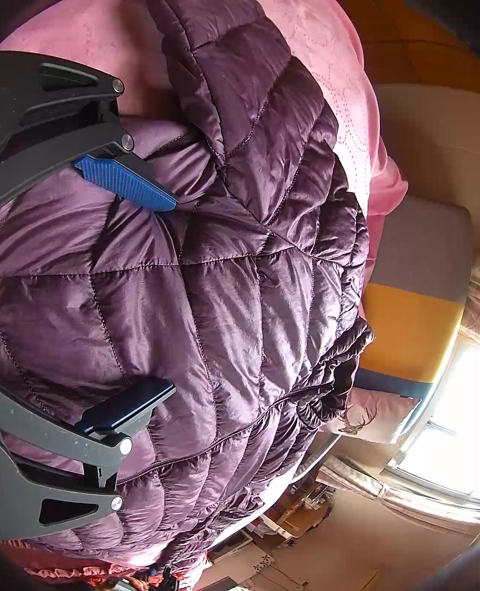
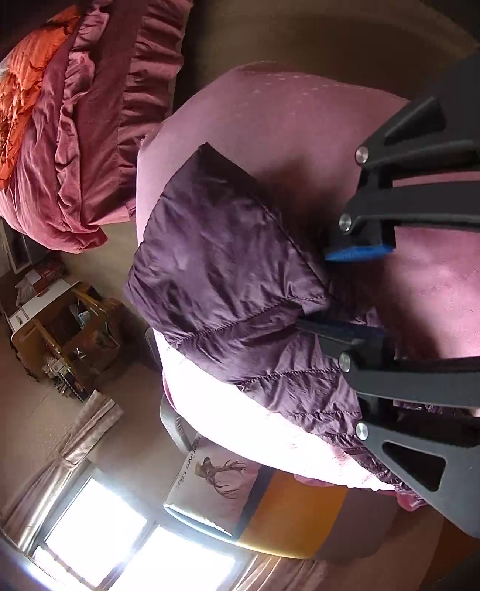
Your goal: Fold large clothes
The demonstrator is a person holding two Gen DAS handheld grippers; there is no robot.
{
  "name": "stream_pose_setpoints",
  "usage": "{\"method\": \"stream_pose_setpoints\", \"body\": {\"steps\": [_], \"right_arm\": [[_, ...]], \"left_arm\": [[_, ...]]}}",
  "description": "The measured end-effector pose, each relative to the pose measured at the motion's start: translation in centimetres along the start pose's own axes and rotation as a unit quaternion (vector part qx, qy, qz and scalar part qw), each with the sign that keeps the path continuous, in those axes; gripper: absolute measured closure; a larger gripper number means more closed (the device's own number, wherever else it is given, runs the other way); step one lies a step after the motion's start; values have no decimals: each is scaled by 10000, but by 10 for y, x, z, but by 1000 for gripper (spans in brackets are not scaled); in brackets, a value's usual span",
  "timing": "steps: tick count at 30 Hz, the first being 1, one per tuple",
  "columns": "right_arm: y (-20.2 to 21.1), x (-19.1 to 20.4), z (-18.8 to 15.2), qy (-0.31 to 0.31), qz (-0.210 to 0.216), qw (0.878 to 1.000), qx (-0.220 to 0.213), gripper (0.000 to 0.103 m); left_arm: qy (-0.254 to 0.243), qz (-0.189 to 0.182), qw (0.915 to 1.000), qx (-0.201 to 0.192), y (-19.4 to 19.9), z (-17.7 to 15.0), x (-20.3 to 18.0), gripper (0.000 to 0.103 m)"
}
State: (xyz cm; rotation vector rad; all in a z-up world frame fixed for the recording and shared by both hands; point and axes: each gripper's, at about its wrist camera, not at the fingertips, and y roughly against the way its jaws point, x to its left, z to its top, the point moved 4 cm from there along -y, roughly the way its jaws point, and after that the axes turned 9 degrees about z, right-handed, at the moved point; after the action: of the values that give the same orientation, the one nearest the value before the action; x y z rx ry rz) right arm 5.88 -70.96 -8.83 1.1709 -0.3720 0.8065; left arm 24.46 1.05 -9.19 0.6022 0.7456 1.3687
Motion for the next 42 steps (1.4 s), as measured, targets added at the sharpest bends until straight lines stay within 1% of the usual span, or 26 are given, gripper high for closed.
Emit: {"method": "stream_pose_setpoints", "body": {"steps": [1, 4, 7, 9, 11, 13, 15, 18, 22, 25, 27, 28, 29, 30, 31, 32, 33, 35, 36, 37, 39, 40, 42], "right_arm": [[0, 10, 0, 142, -2, 9999, 9, 90], [9, 46, -7, 789, 67, 9968, -76, 92], [17, 95, -24, 1507, 387, 9878, -67, 92], [19, 133, -45, 1948, 682, 9784, 73, 92], [15, 172, -72, 2414, 896, 9660, 219, 92], [9, 213, -107, 2877, 1104, 9505, 402, 94], [0, 246, -144, 3281, 1263, 9341, 622, 95], [-13, 284, -201, 3786, 1450, 9097, 894, 96], [-34, 313, -271, 4240, 1567, 8825, 1298, 96], [-45, 321, -316, 4496, 1549, 8664, 1523, 96], [-54, 323, -340, 4649, 1495, 8568, 1658, 96], [-59, 324, -353, 4736, 1442, 8517, 1721, 95], [-62, 324, -361, 4807, 1410, 8470, 1777, 92], [-66, 325, -371, 4890, 1376, 8420, 1818, 83], [-68, 325, -379, 4937, 1380, 8383, 1855, 65], [-68, 324, -384, 4936, 1424, 8366, 1904, 54], [-66, 323, -387, 4905, 1491, 8371, 1910, 41], [-58, 321, -389, 4838, 1656, 8393, 1848, 33], [-52, 317, -388, 4766, 1736, 8422, 1829, 24], [-46, 313, -386, 4676, 1813, 8461, 1805, 18], [-32, 301, -380, 4489, 1985, 8532, 1762, 14], [-26, 291, -376, 4384, 2005, 8590, 1723, 11], [-24, 273, -368, 4171, 1974, 8704, 1717, 10]], "left_arm": [[-9, 13, 10000, -1, 0, 0, 0, 12], [-38, 55, 10000, 0, 0, 0, -1, 12], [-86, 97, 9999, 2, -1, 0, -3, 11], [-105, 129, 9999, 2, -1, 0, -4, 10], [-117, 156, 9998, 3, -1, -1, -4, 10], [-130, 168, 9998, -1, -1, -1, -4, 10], [-128, 163, 9998, -2, 0, 0, -4, 9], [-115, 144, 9998, -7, 0, 0, -4, 9], [-95, 117, 9999, -14, 0, 0, -3, 9], [-99, 119, 9999, -12, 0, 0, -3, 8], [-105, 131, 9999, -13, 0, 0, -4, 8], [-107, 138, 9998, -15, 0, -1, -4, 8], [-107, 140, 9998, -16, 0, -1, -4, 8], [-107, 141, 9998, -14, 0, -1, -4, 8], [-108, 142, 9998, -13, 0, -1, -4, 8], [-106, 140, 9998, -16, 0, -1, -4, 8], [-105, 139, 9998, -14, 0, -1, -4, 8], [-102, 133, 9999, -11, 0, -1, -4, 8], [-102, 136, 9999, -10, 0, -1, -4, 8], [-103, 138, 9999, -9, 0, -1, -4, 8], [-106, 128, 9999, -8, 0, -1, -4, 8], [-104, 124, 9999, -7, 0, -1, -4, 8], [-112, 136, 9998, 0, 0, -1, -4, 8]]}}
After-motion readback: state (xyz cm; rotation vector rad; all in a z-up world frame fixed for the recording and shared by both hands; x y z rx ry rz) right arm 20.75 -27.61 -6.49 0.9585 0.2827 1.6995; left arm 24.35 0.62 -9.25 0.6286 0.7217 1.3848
